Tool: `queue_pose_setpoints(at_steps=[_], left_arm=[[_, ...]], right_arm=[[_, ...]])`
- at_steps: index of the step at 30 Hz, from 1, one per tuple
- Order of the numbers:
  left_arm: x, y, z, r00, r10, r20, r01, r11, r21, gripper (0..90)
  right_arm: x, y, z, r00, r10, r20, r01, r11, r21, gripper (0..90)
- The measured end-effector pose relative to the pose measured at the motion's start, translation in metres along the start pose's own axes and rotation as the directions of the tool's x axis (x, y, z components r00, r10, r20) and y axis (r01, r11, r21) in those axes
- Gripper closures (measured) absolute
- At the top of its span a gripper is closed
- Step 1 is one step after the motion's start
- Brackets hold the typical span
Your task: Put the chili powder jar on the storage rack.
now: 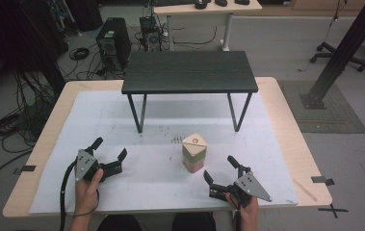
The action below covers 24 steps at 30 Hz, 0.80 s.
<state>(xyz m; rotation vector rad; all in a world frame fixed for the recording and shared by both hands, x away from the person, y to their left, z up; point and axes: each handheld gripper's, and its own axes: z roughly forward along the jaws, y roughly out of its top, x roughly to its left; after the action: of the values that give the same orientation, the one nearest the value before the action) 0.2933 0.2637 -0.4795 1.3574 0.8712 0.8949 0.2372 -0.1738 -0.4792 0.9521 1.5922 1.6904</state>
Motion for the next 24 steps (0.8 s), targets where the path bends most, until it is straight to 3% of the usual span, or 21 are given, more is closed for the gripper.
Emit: queue_pose_setpoints(at_steps=[24], left_arm=[[0.000,0.000,0.000,1.0000,0.002,0.000,-0.002,1.0000,-0.002,0.2]], right_arm=[[0.017,-0.001,0.010,0.9992,-0.011,-0.039,0.012,1.000,0.011,2.3]])
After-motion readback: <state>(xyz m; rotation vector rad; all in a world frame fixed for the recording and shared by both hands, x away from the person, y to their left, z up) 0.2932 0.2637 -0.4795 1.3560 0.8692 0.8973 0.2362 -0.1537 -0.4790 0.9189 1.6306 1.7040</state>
